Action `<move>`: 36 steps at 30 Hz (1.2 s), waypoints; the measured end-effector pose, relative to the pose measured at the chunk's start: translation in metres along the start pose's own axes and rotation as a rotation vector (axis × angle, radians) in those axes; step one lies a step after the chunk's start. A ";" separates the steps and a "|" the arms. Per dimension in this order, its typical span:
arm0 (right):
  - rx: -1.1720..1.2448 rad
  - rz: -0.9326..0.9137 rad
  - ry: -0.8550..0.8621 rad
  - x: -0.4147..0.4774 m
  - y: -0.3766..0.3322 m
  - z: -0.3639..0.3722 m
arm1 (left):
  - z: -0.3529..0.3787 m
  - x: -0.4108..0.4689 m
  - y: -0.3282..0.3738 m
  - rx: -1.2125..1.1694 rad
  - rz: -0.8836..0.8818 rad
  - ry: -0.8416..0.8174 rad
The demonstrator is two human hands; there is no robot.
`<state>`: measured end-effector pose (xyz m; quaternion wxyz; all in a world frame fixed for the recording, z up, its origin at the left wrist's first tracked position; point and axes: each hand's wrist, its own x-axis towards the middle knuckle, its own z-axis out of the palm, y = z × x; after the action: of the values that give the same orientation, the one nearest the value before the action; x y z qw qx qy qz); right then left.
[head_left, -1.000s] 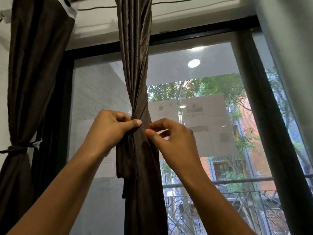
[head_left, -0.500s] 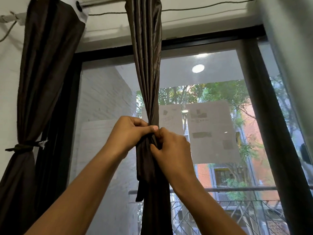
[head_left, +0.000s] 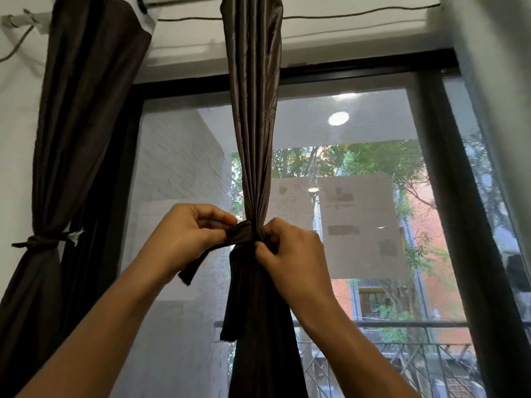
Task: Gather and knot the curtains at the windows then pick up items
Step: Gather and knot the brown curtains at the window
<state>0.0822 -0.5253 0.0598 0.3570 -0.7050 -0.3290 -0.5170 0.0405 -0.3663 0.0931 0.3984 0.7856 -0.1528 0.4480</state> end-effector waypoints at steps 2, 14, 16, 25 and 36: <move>0.019 0.015 0.003 0.000 0.002 0.001 | -0.001 0.001 -0.005 0.137 0.080 0.053; 0.024 0.050 0.020 0.000 0.016 -0.003 | -0.006 -0.017 0.004 -0.465 -0.065 -0.286; 0.030 0.042 0.025 0.001 0.016 -0.004 | 0.004 -0.017 -0.003 -0.390 -0.091 -0.195; 0.070 0.008 0.017 0.003 0.018 -0.001 | 0.028 -0.019 -0.026 -0.013 0.037 -0.007; 0.118 -0.007 0.055 0.002 0.026 -0.004 | 0.008 0.010 -0.007 -0.279 -0.219 -0.230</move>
<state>0.1018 -0.5423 0.0583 0.4048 -0.6673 -0.3514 -0.5171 0.0550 -0.3664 0.0961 0.5296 0.7808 -0.1715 0.2837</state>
